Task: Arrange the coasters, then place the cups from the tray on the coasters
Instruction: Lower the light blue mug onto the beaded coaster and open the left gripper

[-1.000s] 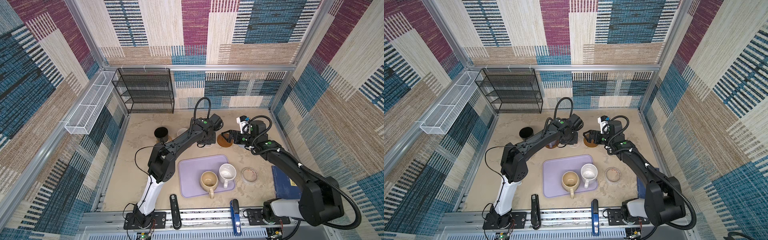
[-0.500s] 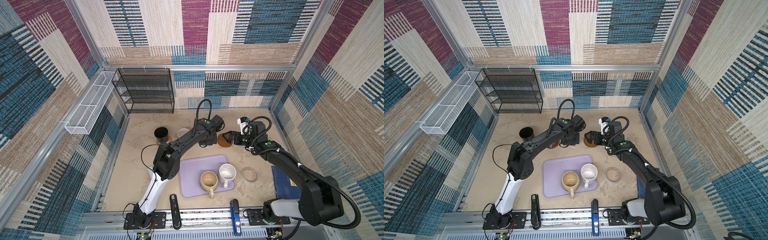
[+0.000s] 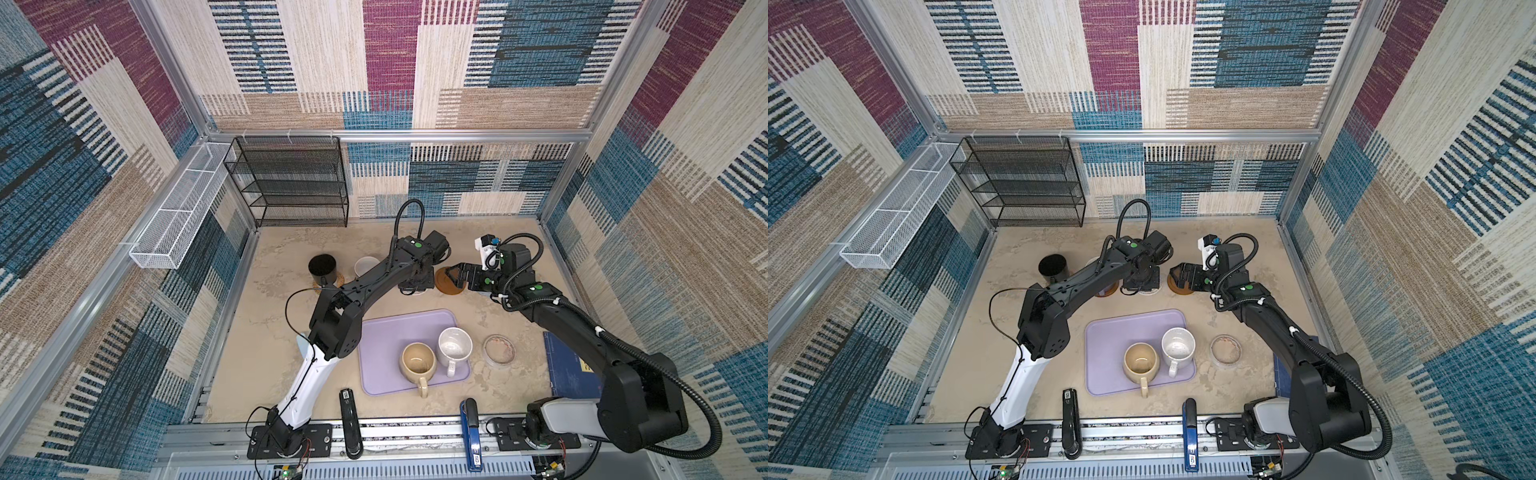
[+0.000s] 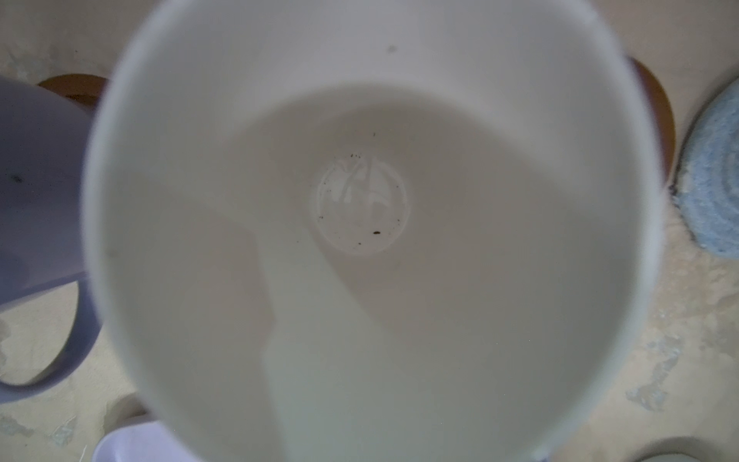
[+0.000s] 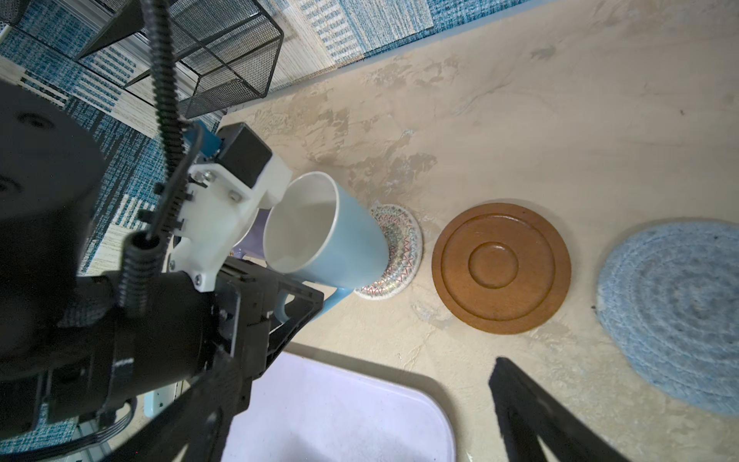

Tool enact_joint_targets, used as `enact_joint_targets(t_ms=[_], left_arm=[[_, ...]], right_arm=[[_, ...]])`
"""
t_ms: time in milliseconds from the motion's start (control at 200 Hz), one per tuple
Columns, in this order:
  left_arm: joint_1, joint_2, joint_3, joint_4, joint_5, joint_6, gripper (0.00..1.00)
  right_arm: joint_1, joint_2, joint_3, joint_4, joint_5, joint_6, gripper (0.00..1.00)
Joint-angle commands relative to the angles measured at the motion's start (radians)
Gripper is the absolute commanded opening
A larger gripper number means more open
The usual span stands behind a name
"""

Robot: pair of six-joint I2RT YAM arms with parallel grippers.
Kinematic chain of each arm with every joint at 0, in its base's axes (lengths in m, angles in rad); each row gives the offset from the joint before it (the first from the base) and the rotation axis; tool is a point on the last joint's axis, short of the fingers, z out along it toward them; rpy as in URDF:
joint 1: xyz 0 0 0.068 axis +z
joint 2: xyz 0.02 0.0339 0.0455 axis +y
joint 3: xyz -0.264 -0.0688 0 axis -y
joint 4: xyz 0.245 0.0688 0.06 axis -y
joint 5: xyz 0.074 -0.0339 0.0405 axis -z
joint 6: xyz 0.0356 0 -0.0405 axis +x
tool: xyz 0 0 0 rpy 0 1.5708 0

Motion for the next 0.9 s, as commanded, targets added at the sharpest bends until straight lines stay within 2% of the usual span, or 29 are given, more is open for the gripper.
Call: enact_joint_targets(t_ms=[0,351,496,716,841,896], left_arm=[[0.001,0.006,0.024,0.002,-0.047,0.000,0.00],[0.000,0.020,0.007,-0.001,-0.044,-0.019,0.00],[-0.001,0.028,0.015,-0.001,-0.024,-0.017,0.15],[-0.002,0.032,0.002,0.000,-0.022,-0.021,0.17],[-0.002,0.021,0.001,-0.001,-0.004,-0.021,0.27],[-0.002,0.010,-0.005,0.000,-0.006,-0.023,0.35]], right_arm=[[0.001,-0.014,-0.005,0.018,0.023,-0.015,1.00],[0.001,-0.020,-0.009,0.014,0.034,-0.018,1.00],[0.001,-0.019,-0.010,0.015,0.031,-0.017,0.99],[-0.001,-0.033,-0.018,0.014,0.045,-0.023,1.00],[0.000,-0.032,-0.014,0.010,0.039,-0.022,0.99],[0.000,-0.037,-0.018,0.011,0.036,-0.020,1.00]])
